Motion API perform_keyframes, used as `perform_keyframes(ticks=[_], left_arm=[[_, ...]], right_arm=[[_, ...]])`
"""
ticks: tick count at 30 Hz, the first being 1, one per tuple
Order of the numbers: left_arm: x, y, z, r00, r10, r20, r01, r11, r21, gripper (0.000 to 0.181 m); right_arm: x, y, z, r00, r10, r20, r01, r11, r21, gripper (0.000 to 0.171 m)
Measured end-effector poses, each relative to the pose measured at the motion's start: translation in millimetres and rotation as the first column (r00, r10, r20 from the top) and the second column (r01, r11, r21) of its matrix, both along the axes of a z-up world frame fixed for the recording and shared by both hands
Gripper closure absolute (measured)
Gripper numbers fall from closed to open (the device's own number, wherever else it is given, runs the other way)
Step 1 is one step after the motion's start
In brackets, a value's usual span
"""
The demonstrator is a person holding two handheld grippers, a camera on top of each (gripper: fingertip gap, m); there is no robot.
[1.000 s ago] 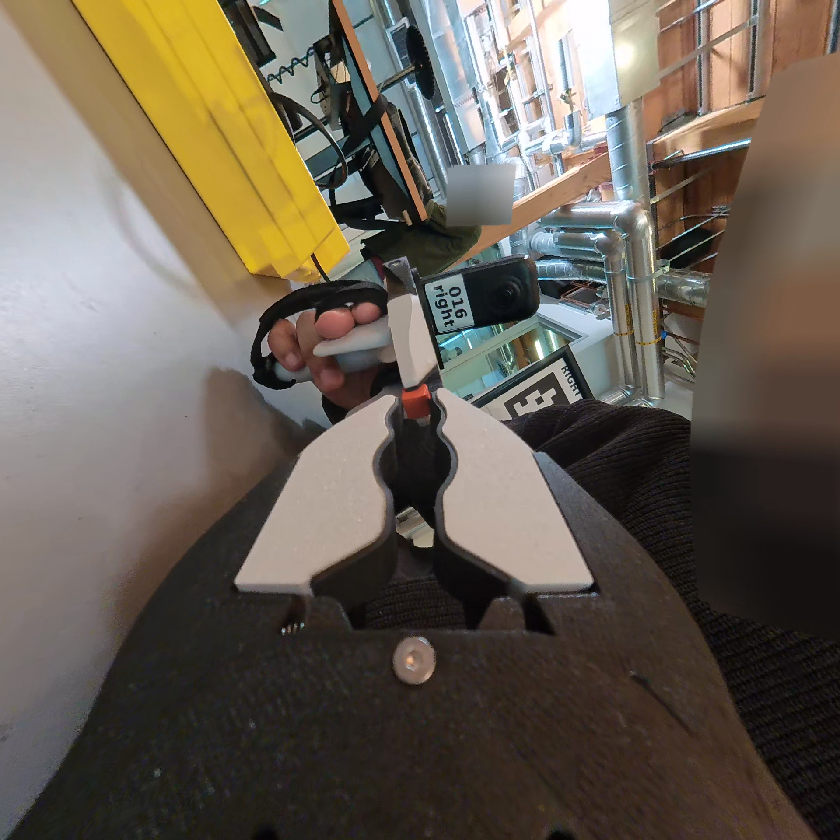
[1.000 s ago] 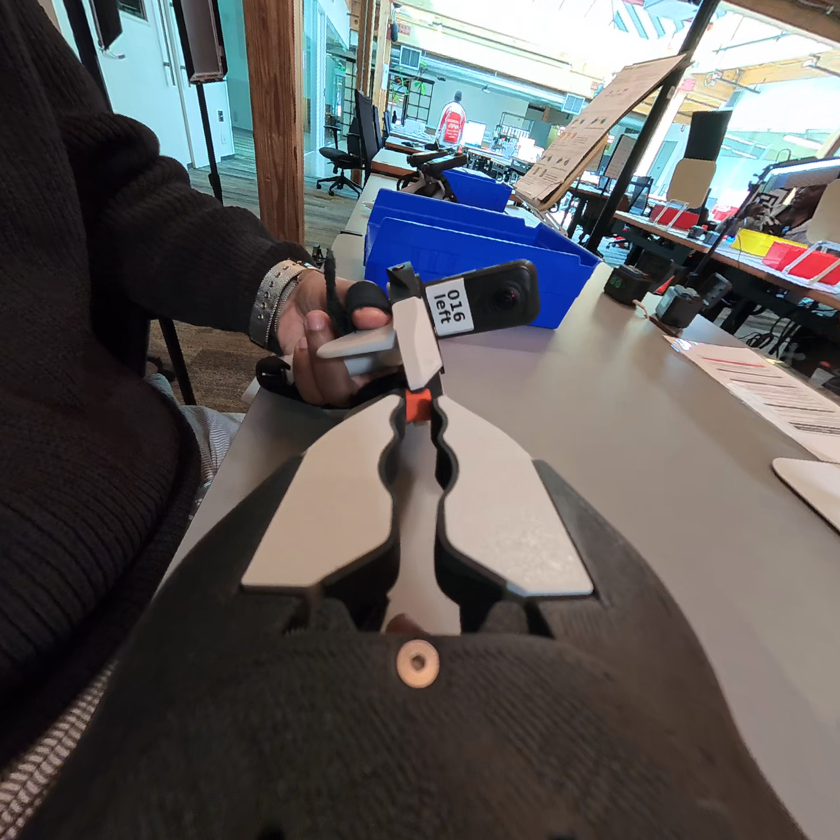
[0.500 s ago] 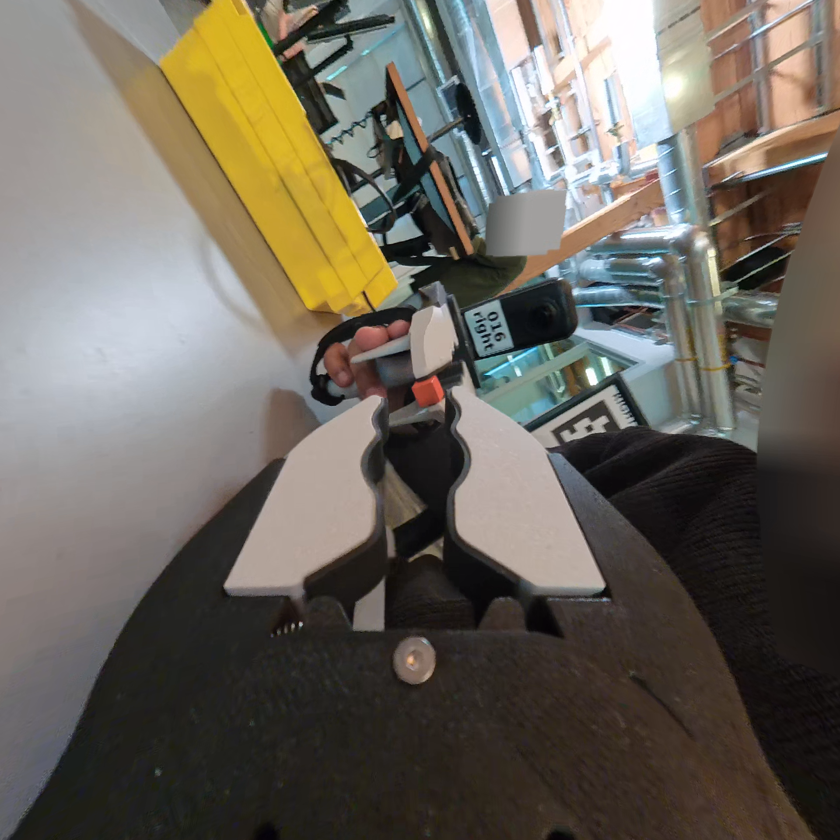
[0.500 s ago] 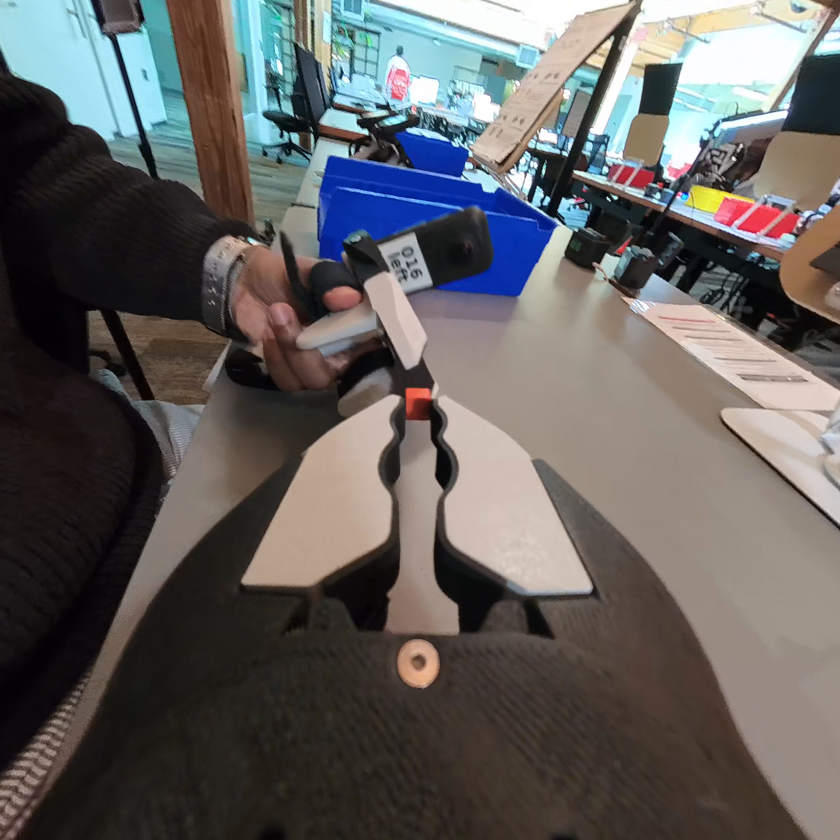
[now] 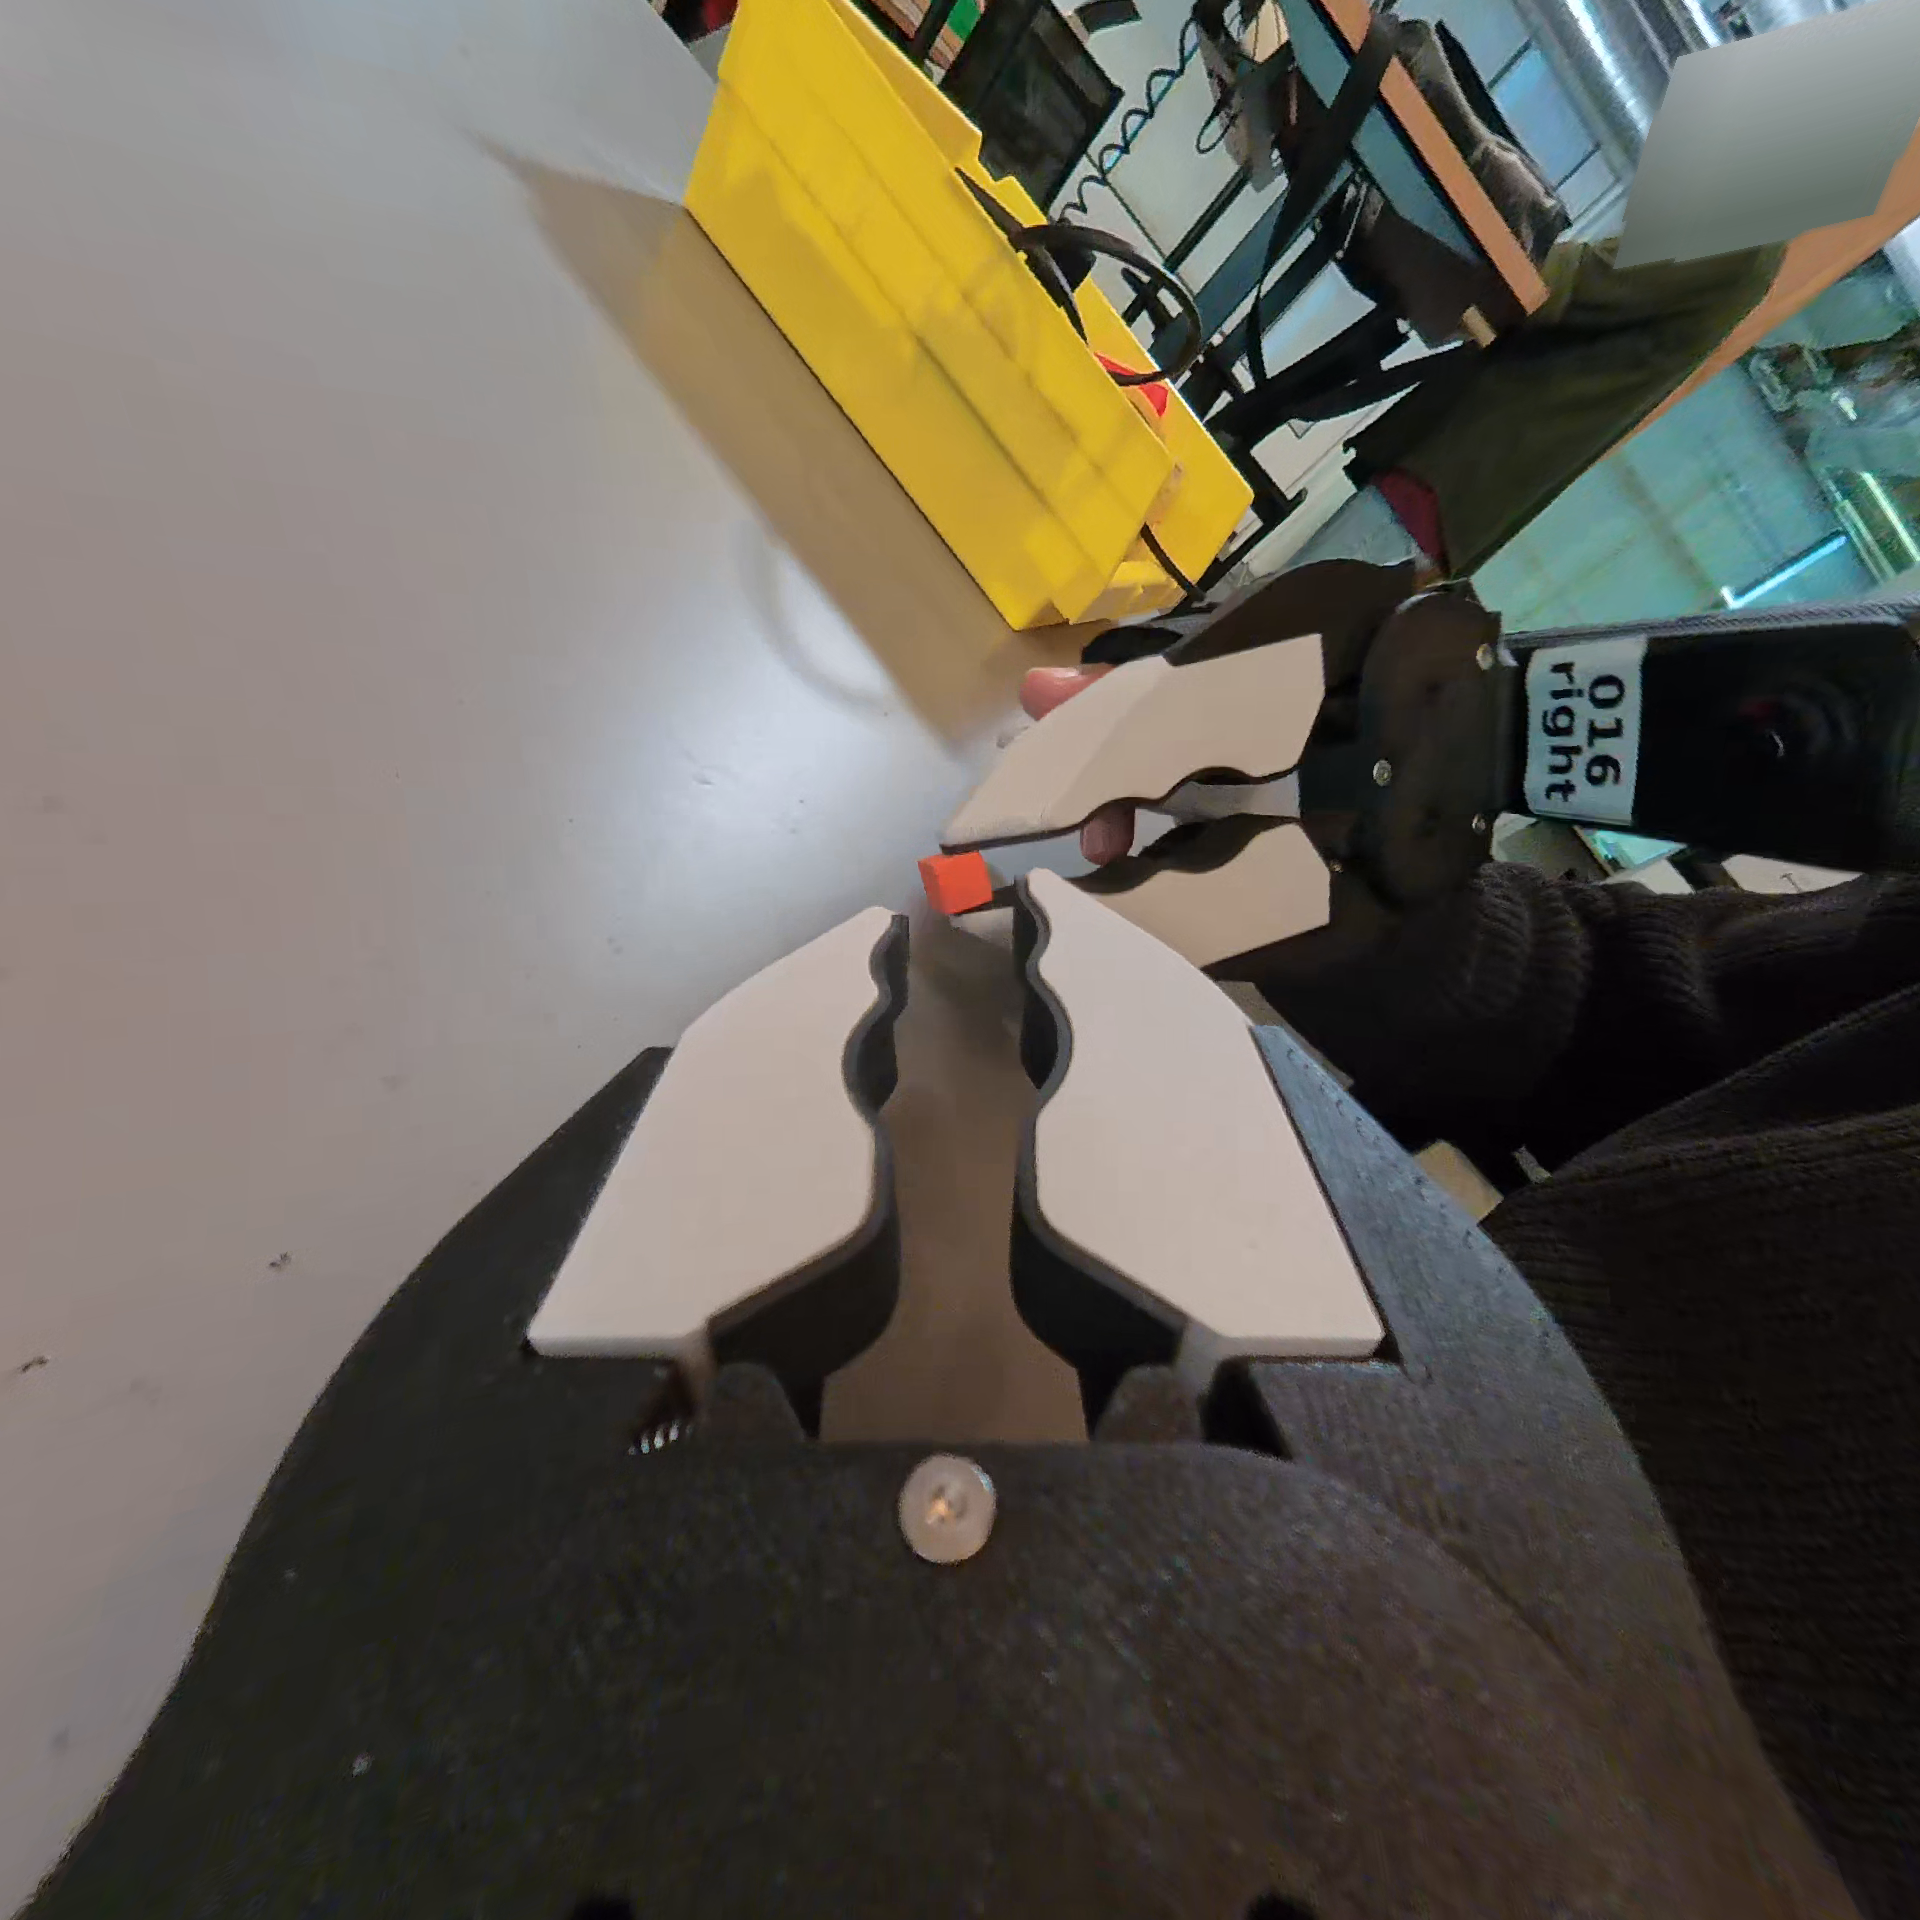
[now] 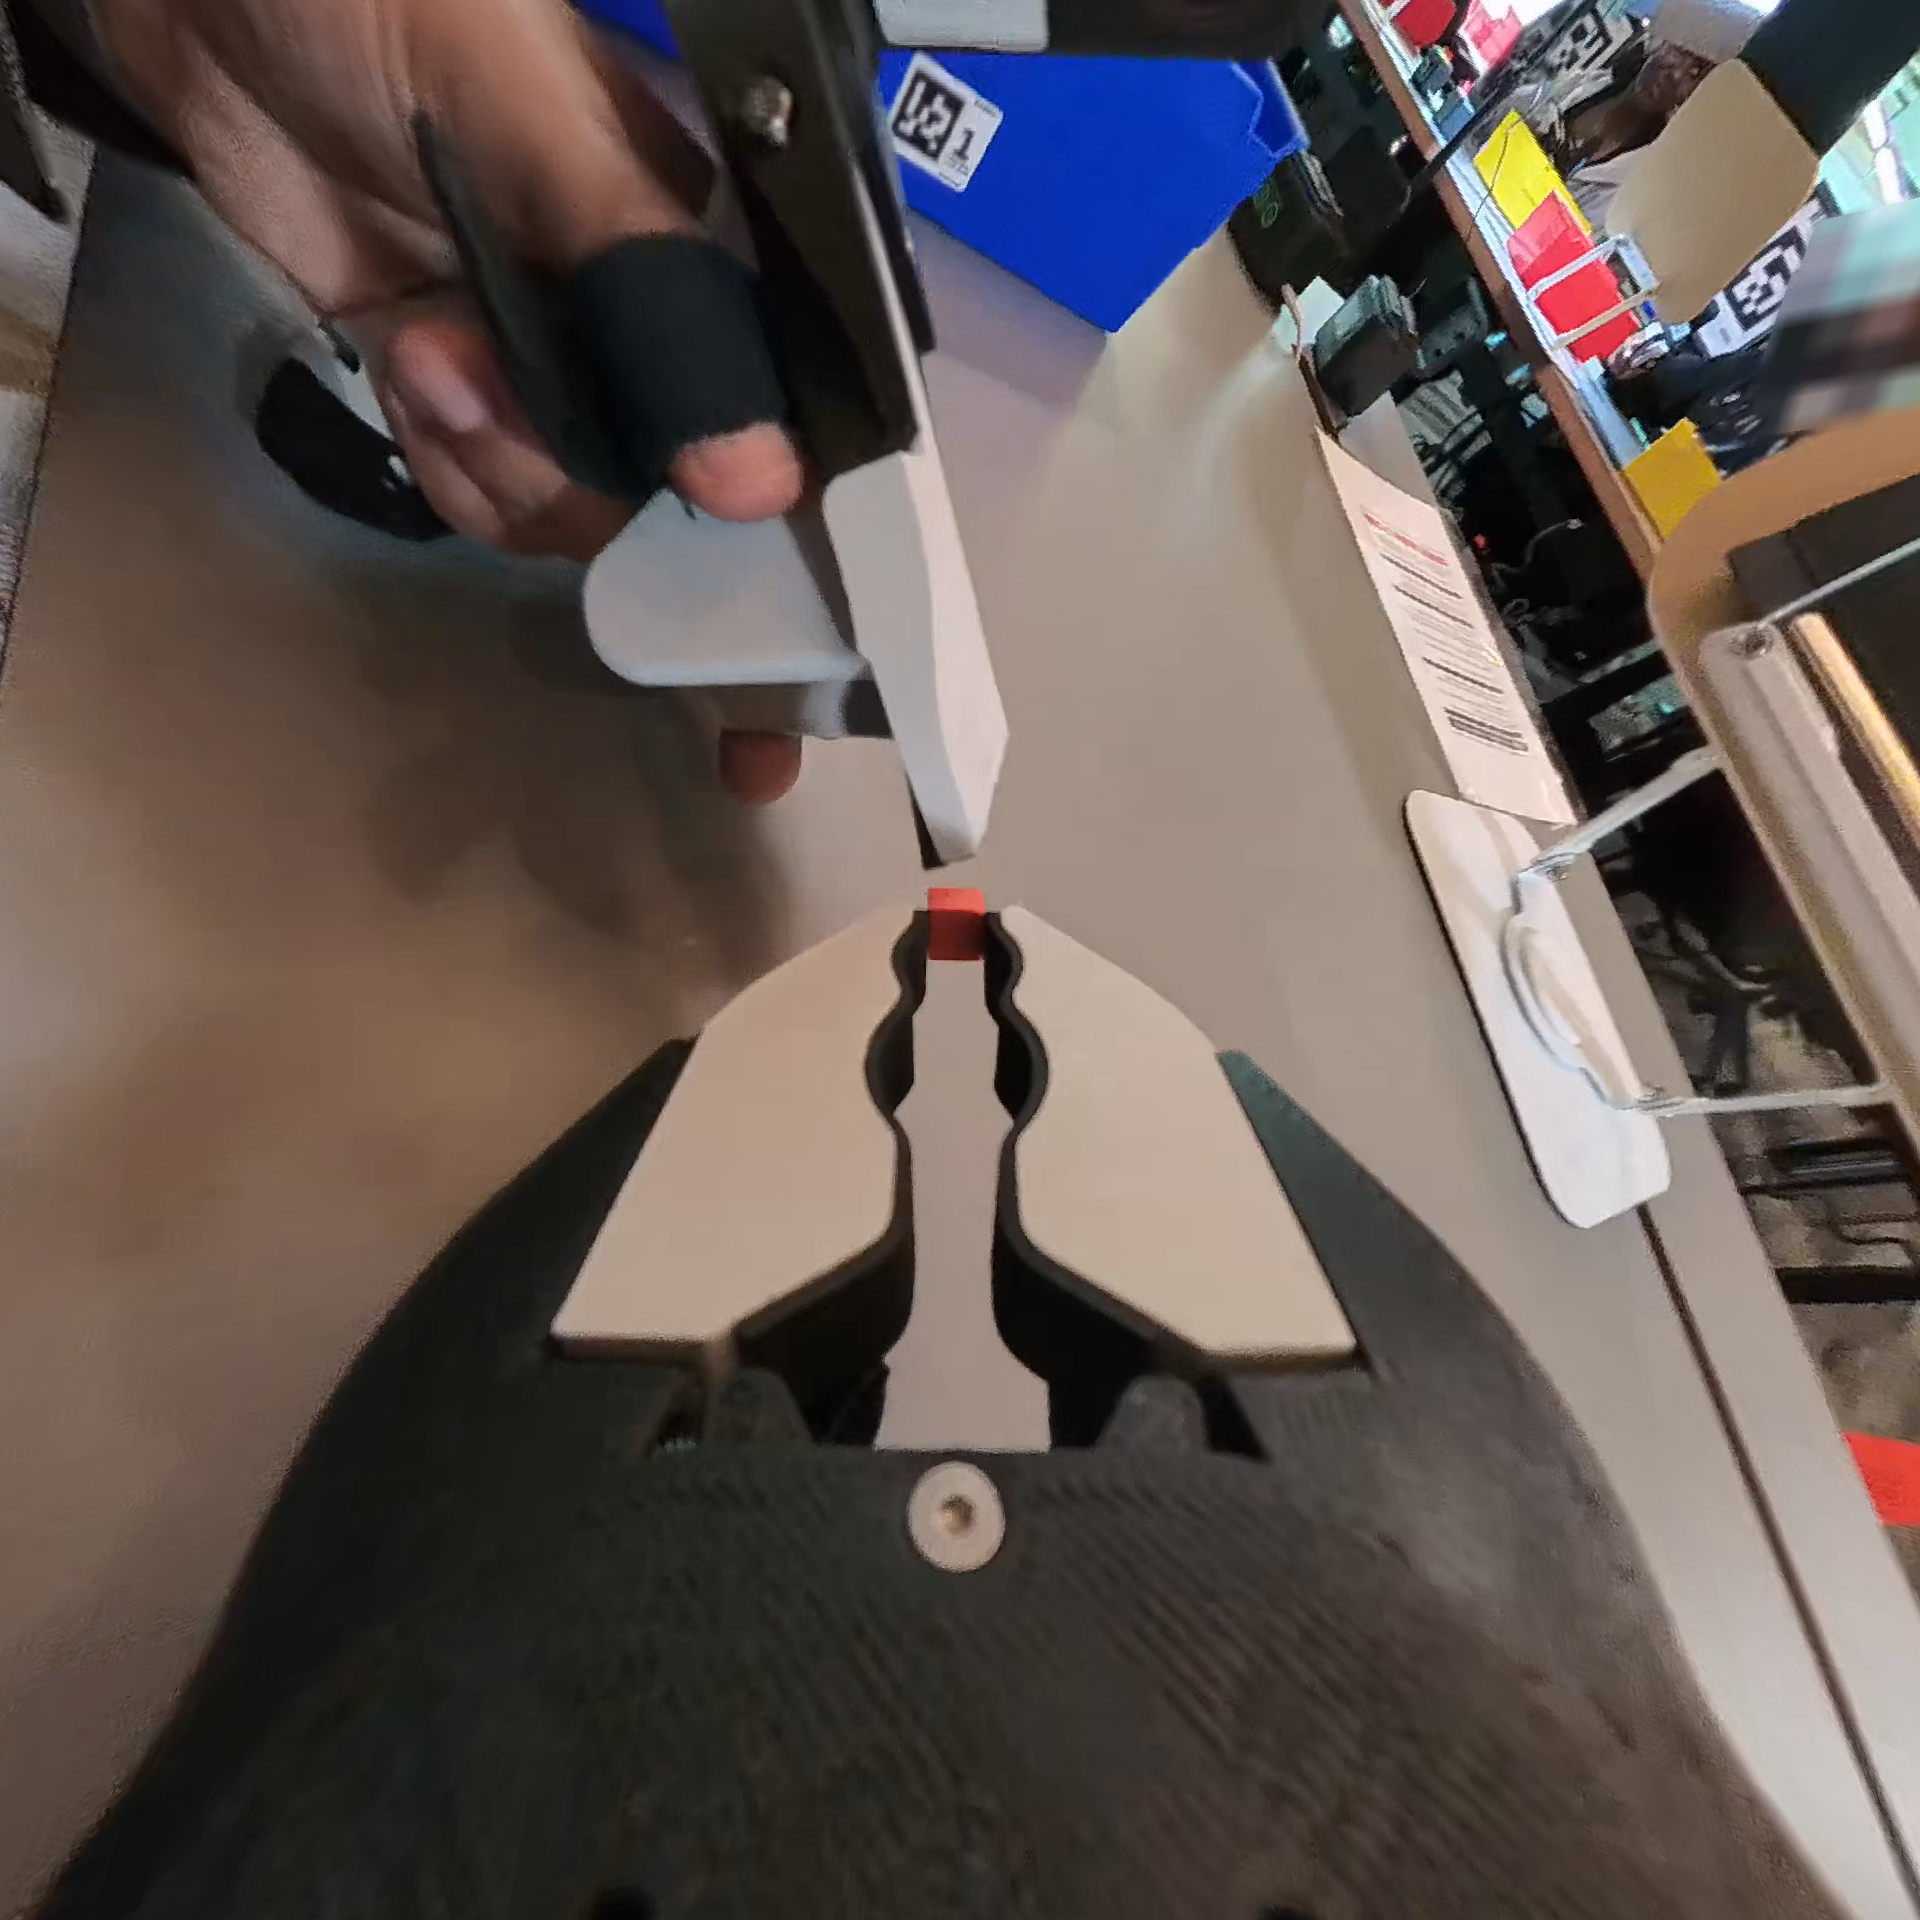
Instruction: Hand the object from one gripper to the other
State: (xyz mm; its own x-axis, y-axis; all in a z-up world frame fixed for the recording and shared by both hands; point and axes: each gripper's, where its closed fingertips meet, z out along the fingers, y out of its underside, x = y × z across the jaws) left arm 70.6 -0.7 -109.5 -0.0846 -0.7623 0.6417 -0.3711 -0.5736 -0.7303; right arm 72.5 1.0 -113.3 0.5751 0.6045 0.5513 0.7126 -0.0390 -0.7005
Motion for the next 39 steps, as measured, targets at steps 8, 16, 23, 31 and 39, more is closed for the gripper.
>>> perform_keyframes(ticks=[8, 16, 23, 31, 39], left_arm=[[1.4, -8.3, -7.0, 0.999, -0.025, -0.039, 0.027, 0.999, 0.047, 0.162], [1.2, -8.9, -6.9, 0.999, -0.027, -0.047, 0.030, 0.997, 0.067, 0.168], [0.0, -3.4, 3.7, 1.000, -0.017, 0.014, 0.018, 1.000, -0.010, 0.168], [-8.8, -11.0, 42.5, 0.950, -0.107, 0.293, 0.231, 0.871, -0.433, 0.169], [-17.3, -23.7, 65.0, 0.882, -0.164, 0.442, 0.402, 0.752, -0.522, 0.169]], right_arm=[[-8.5, -2.9, -2.0, 0.998, 0.019, 0.064, -0.020, 1.000, 0.021, 0.161], [-8.8, -3.0, -1.9, 0.998, 0.020, 0.067, -0.021, 0.999, 0.025, 0.161], [-5.8, 2.2, 4.2, 0.994, 0.017, -0.107, -0.015, 1.000, 0.015, 0.127], [-16.8, -14.2, 48.6, 0.877, 0.270, -0.397, -0.208, 0.959, 0.192, 0.126], [-21.4, -24.1, 69.2, 0.798, 0.339, -0.498, -0.241, 0.937, 0.251, 0.144]])
